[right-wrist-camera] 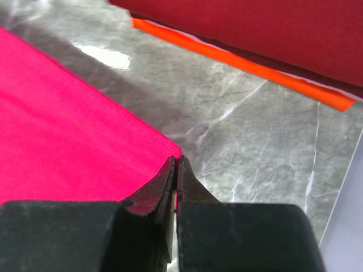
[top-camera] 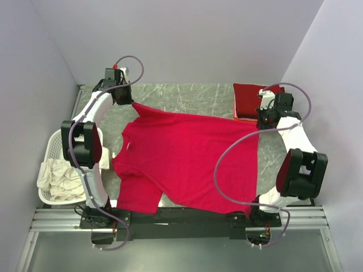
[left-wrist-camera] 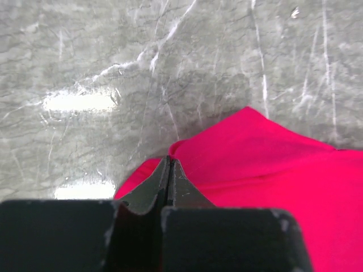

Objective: Fold and stack the t-shirts
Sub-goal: Flatten the tshirt out

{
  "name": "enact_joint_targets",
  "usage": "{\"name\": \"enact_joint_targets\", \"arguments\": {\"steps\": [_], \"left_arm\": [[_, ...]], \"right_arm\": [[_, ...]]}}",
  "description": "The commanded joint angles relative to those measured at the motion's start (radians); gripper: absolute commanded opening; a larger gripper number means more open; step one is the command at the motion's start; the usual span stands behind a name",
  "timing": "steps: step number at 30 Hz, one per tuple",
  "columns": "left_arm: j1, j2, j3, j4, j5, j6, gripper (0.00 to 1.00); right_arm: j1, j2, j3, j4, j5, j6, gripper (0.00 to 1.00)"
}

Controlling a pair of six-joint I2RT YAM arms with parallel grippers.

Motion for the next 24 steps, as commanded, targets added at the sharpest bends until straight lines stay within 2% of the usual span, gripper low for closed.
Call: {"name": "enact_joint_targets", "arguments": {"steps": [1, 13, 24], "left_arm": [[0.011, -0.086, -0.029, 0.050, -0.020, 0.005, 0.00], [0.017, -0.199, -0.075, 0.082, -0.026, 0.004, 0.00], [0.017, -0.301, -0.077, 0.088, -0.043, 0.004, 0.00]], "right_arm": [[0.031, -0.079, -0.022, 0.021, 0.003, -0.017, 0.00], [0.163, -0.260, 0.016, -0.016, 0.076, -0.004, 0.00], [0.201, -0.340, 0.110, -0.082, 0.093, -0.006, 0.00]]}}
